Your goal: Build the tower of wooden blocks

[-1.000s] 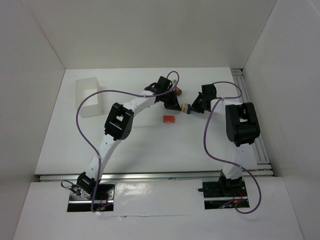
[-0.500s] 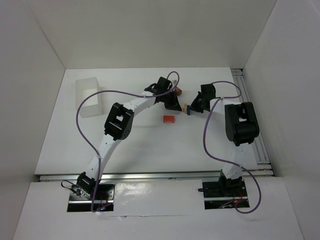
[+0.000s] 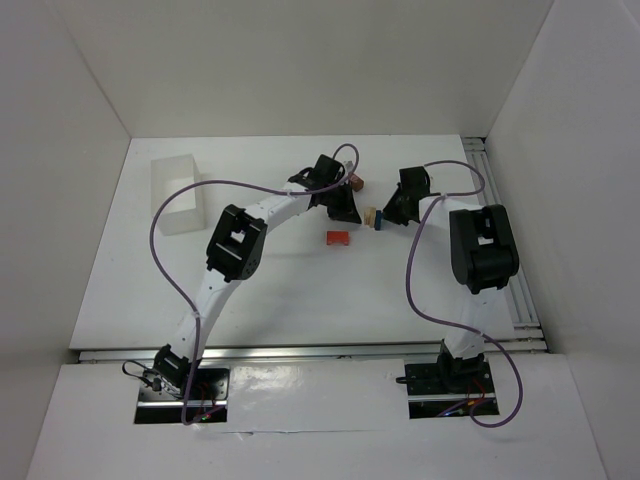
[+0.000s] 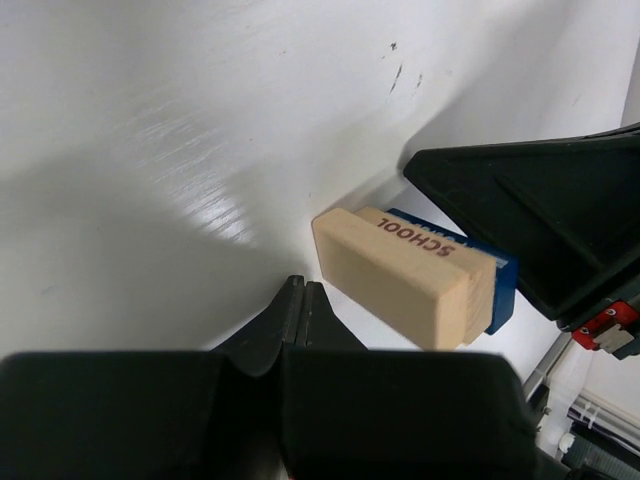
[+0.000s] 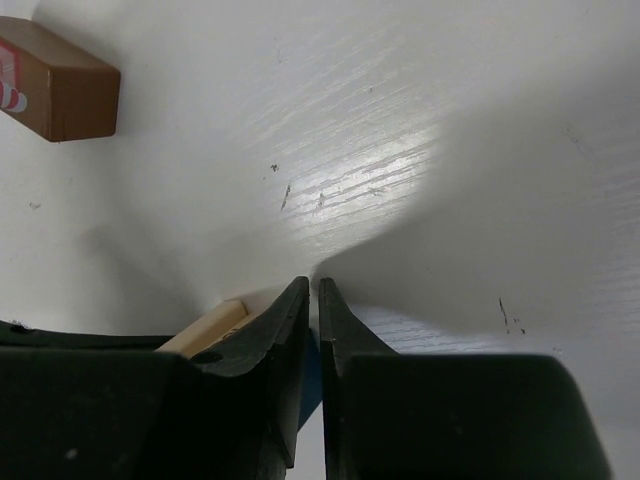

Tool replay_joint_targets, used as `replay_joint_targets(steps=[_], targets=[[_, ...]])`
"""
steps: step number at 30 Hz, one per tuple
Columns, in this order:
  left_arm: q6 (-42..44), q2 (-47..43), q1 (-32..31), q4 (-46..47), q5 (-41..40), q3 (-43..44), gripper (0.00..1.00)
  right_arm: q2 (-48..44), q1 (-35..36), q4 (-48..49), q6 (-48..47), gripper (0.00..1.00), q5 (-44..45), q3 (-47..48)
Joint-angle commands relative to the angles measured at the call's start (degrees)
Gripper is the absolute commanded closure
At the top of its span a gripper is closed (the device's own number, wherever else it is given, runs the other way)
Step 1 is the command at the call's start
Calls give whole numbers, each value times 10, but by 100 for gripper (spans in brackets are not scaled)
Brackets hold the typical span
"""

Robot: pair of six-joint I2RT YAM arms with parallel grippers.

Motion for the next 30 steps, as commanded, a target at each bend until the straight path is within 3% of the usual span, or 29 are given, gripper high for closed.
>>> replay_joint_targets(steps=[1, 12, 20, 25, 30], targets=[[32, -24, -3, -56, -40, -1, 100, -20, -8, -41, -11, 83, 20, -2], [37, -40, -8, -56, -45, -1, 100, -42, -20, -48, -11, 83, 20, -2], [54, -62, -8, -68, -50, 4, 100, -104, -38, -94, -34, 72, 30, 22], [70, -93, -8, -81, -62, 4, 100, -140, -38, -146, -49, 48, 35, 42], [76, -145, 3, -86, -73, -26, 100, -154, 2, -189, -54, 13, 61, 74]])
